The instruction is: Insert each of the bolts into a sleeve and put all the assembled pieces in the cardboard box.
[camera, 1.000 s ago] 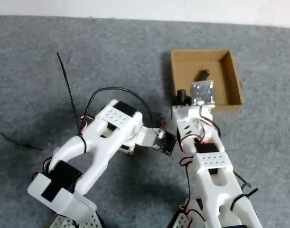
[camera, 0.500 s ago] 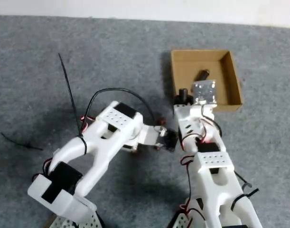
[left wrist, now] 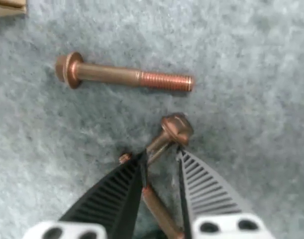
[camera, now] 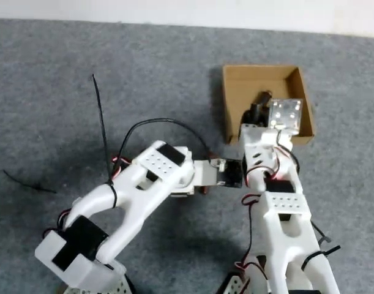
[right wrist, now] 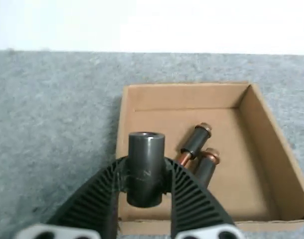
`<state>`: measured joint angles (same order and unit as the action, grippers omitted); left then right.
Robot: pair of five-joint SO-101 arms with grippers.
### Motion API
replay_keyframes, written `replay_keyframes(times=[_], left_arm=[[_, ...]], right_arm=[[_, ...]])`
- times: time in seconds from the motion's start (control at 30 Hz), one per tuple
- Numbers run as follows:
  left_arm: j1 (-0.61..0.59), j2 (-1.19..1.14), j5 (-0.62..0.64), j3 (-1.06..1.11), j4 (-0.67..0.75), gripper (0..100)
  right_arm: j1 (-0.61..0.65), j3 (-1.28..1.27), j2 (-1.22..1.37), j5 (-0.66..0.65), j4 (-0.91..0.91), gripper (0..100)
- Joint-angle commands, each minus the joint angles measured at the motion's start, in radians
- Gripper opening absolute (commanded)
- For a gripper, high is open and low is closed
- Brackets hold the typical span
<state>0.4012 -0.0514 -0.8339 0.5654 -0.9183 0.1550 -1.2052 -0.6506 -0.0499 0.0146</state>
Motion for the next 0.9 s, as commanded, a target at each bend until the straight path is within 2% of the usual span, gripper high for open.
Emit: replay_keyframes(times=[0.0,0.2,0.37,0.57,0.87], left_arm=[[-0.062,0.050,-0.025,-0.018,0.072,11],[-0.085,0.010,-0.043,0.022,0.198,11],[-0.113,-0.039,-0.043,0.018,0.258,11],[-0.113,-0.084,-0.044,0.007,0.276,11],[-0.127,-0.127,-0.044,-0.033,0.272,11]], right_arm=[[0.028,-0.012,-0.018,-0.002,-0.001,0.5],[0.022,-0.012,-0.018,0.002,-0.001,0.5],[-0.042,-0.001,-0.018,0.040,0.002,0.5],[-0.137,0.025,-0.018,0.137,0.002,0.5],[-0.151,0.025,-0.018,0.147,0.002,0.5]])
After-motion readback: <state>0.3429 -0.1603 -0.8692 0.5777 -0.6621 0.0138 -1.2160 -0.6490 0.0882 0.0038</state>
